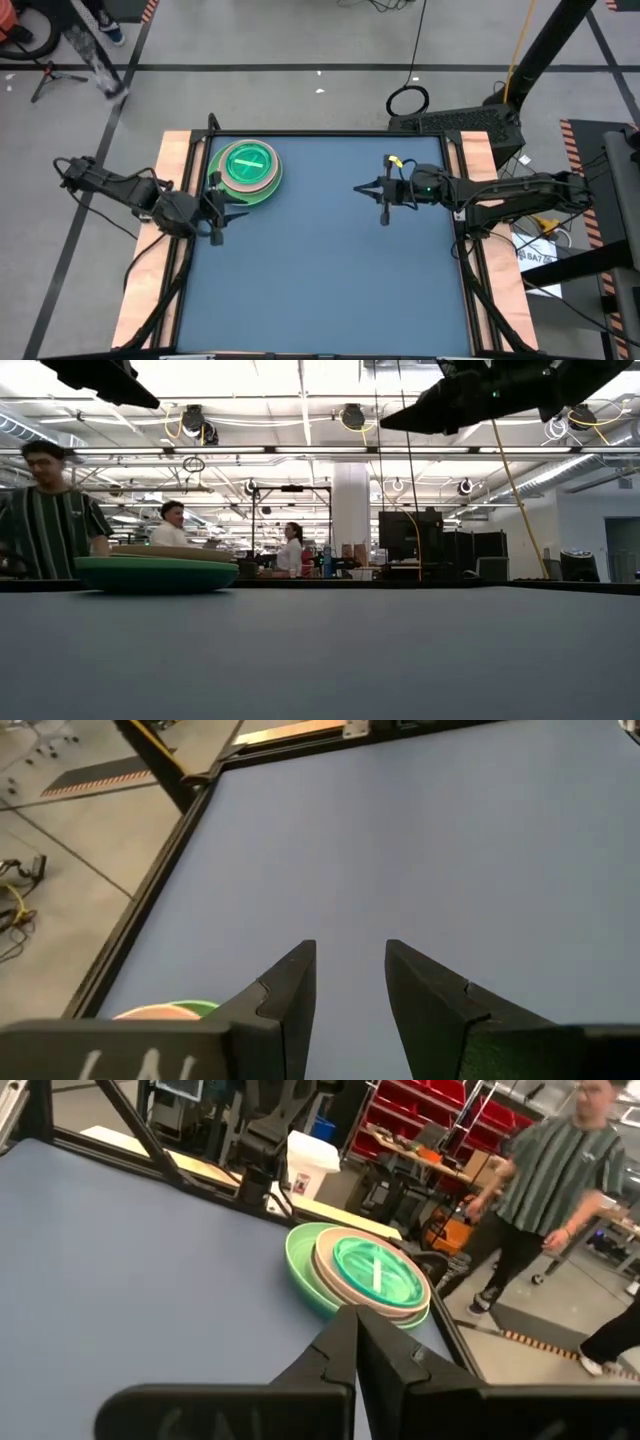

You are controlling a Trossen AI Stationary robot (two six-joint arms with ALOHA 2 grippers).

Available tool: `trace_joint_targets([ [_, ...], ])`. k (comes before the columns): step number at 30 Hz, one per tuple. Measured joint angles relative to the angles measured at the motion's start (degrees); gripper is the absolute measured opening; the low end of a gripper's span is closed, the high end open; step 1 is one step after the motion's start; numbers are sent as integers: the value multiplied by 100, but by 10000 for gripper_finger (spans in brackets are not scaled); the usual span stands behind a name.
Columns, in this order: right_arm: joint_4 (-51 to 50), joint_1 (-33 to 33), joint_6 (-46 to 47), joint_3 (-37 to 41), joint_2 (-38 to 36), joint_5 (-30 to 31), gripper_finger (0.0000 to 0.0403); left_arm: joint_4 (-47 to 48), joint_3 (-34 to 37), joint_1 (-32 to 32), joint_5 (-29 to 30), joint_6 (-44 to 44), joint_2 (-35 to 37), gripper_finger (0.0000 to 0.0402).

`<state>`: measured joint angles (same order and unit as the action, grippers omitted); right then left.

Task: Stack plastic plates
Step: Return to Home Position

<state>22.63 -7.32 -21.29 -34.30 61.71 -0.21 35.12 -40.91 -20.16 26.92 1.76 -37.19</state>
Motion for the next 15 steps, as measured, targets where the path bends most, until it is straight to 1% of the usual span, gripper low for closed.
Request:
trace_joint_targets([
  [5, 341, -118, 100, 247, -2, -4, 0, 168, 100, 125, -184, 24, 396, 129],
  [10, 621, -241, 242, 435, -2, -7, 0, 76, 687, 129, -199, 180, 1038, 129],
  [13, 628, -290, 287, 474, 0, -7, 0, -167, 668, 129, -199, 234, 1306, 129],
  [15, 630, -318, 323, 476, 0, -7, 0, -121, 668, 129, -184, 278, 1485, 129],
])
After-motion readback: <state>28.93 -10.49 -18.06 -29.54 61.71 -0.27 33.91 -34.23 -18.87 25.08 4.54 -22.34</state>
